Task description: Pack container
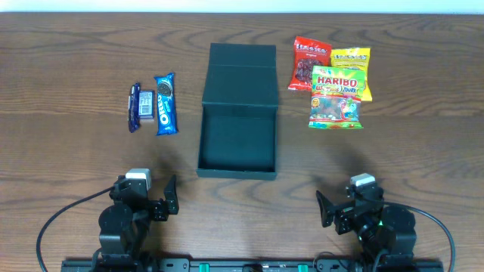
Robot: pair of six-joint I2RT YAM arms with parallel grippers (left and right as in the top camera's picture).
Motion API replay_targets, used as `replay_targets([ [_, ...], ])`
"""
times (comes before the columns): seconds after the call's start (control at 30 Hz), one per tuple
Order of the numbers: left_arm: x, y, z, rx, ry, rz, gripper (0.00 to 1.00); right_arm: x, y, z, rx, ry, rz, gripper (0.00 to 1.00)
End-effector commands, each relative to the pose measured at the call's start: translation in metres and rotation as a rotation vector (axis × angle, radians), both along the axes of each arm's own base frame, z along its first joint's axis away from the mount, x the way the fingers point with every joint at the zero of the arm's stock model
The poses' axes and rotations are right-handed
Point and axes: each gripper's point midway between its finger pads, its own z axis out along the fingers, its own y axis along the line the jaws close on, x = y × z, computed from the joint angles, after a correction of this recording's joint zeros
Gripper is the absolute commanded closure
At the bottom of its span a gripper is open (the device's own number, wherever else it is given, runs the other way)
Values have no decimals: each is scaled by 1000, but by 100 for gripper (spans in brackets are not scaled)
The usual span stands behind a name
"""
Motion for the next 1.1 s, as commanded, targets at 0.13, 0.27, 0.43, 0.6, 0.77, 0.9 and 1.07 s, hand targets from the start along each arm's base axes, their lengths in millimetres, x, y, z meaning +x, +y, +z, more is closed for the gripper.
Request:
replay_targets([
  [0.13, 0, 3, -5, -1, 6, 17, 5, 4, 3, 7, 234, 49, -128, 1],
  [0.27, 0, 3, -5, -1, 6, 17, 5, 5, 3, 10, 464, 130, -260, 0],
  [0.43, 0, 3, -5, -1, 6, 17, 5, 1, 9, 7, 589, 209, -304, 1],
  [0.6, 0, 3, -5, -1, 6, 17, 5, 1, 11, 8, 638, 228, -322, 1],
  [0.77, 0, 3, -5, -1, 6, 17, 5, 0, 15, 11, 637, 221, -285, 1],
  [0.9, 0, 3, -5, -1, 6, 17, 5, 7, 22, 32, 590, 110, -175, 4],
  [1.07, 0, 3, -5, -1, 6, 17, 5, 19, 15, 46, 583, 42, -200, 6],
])
